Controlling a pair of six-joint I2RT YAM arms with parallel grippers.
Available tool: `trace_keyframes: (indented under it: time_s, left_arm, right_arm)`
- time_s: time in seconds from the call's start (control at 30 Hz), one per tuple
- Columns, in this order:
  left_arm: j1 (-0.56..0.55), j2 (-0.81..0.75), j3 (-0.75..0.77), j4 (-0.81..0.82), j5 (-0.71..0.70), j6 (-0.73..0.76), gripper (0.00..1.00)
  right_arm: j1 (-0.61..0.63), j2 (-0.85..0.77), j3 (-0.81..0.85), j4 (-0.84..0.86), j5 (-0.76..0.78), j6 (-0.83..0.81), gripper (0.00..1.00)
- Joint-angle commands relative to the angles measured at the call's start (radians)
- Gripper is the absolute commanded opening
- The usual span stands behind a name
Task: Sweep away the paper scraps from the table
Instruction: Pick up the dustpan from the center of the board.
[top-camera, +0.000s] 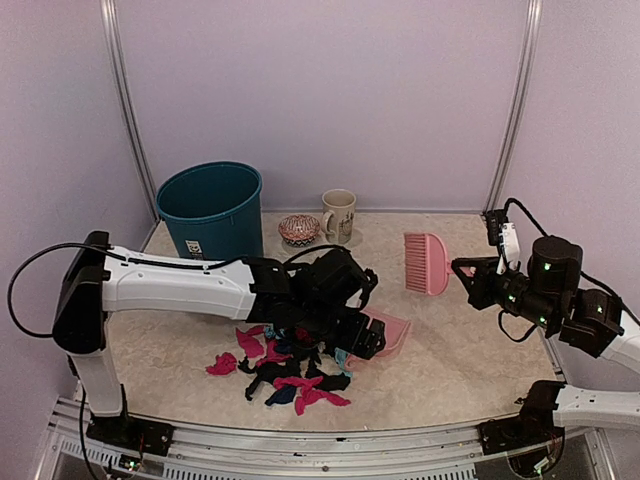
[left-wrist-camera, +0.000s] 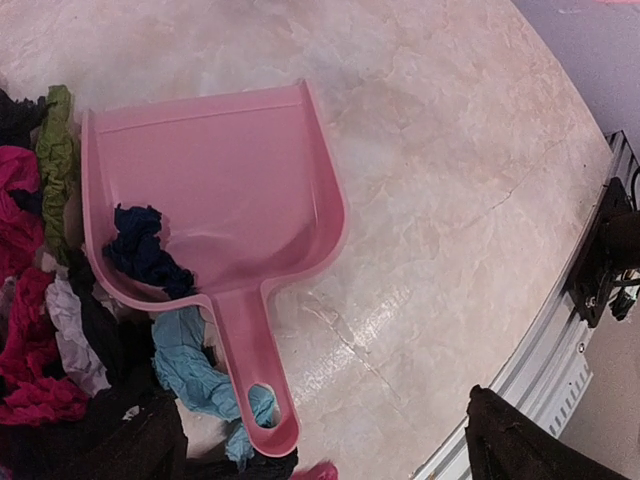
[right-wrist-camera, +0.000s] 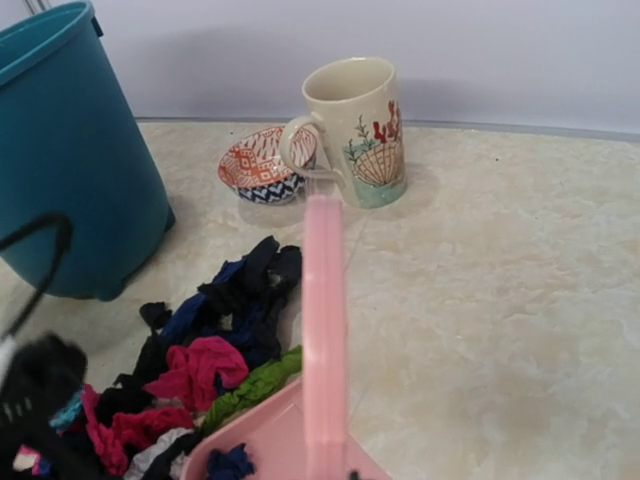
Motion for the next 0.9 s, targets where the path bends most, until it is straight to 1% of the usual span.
trace_keyframes:
  time_s: [0.0, 0.13, 0.3, 0.6, 0.87]
  left_arm:
    - [-0.020, 0.056, 0.044, -0.077, -0.070, -0.045, 0.93]
    - [-0.038, 0.107, 0.075, -0.101, -0.086, -0.041, 0.90]
    - [-0.045, 0.174, 0.118, -0.136, -0.115, -0.042, 0.83]
    - [-0.053, 0.230, 0.164, -0.163, -0.119, -0.033, 0.75]
    - [-0.054, 0.249, 0.178, -0.169, -0.106, -0.027, 0.63]
  right_arm:
    - [-0.011, -0.006, -0.010, 0.017, 0.006, -0.007, 0.00]
    - [-0.011, -0.013, -0.016, 0.015, 0.007, -0.003, 0.00]
    - [-0.011, -0.028, -0.017, 0.010, 0.008, 0.001, 0.00]
    - [-0.011, -0.031, -0.022, 0.006, 0.009, 0.003, 0.00]
    - [-0.011, -0.023, -0.015, 0.006, 0.004, -0.004, 0.00]
